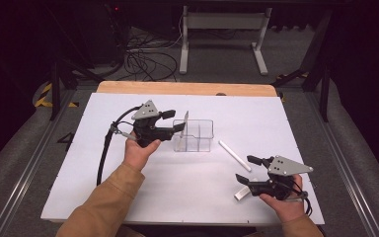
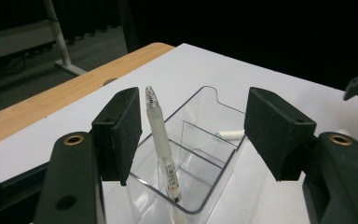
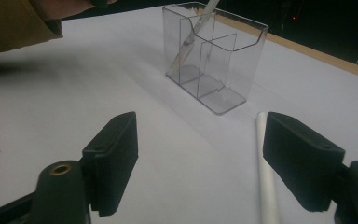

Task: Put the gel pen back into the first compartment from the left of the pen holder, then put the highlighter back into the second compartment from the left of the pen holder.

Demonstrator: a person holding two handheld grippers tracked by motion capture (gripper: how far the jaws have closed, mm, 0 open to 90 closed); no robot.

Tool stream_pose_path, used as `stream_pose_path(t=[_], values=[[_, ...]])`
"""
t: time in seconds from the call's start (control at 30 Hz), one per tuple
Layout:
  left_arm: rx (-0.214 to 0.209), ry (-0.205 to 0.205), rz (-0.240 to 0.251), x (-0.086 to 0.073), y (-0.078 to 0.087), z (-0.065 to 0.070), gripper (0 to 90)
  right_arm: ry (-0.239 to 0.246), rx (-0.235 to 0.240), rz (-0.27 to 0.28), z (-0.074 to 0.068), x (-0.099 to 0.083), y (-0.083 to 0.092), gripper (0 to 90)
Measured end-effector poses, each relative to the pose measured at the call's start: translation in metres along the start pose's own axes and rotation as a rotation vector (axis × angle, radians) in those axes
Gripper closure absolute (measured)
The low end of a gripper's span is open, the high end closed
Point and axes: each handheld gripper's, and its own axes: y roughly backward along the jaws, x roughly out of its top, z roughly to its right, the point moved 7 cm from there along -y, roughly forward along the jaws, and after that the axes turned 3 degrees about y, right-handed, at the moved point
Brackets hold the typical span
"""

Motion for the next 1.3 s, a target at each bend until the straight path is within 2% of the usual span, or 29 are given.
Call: stream_pose_path(t=[0.33,0.47,0.8,1.03,1.23,1.3], values=[[-0.008,-0.01,-0.001,-0.001,0.017,0.007,31.7,0.005,-0.005,0.0,0.001,0.0,0.0,27.2],[0.014,-0.026,-0.004,-0.003,0.025,0.011,28.2,0.004,-0.007,0.004,0.001,0.001,0.001,26.8],[0.025,-0.039,-0.003,-0.013,0.044,0.02,21.7,0.001,-0.01,0.005,0.001,0.002,0.001,26.7],[0.052,-0.045,-0.017,-0.026,0.057,0.023,17.7,-0.011,-0.019,0.008,0.002,0.002,0.002,24.3],[0.06,-0.025,-0.016,-0.04,0.07,0.024,17.4,-0.013,-0.028,0.018,0.003,0.004,0.004,24.0],[0.068,-0.031,-0.023,-0.045,0.074,0.024,16.9,-0.01,-0.031,0.023,0.004,0.005,0.005,23.9]])
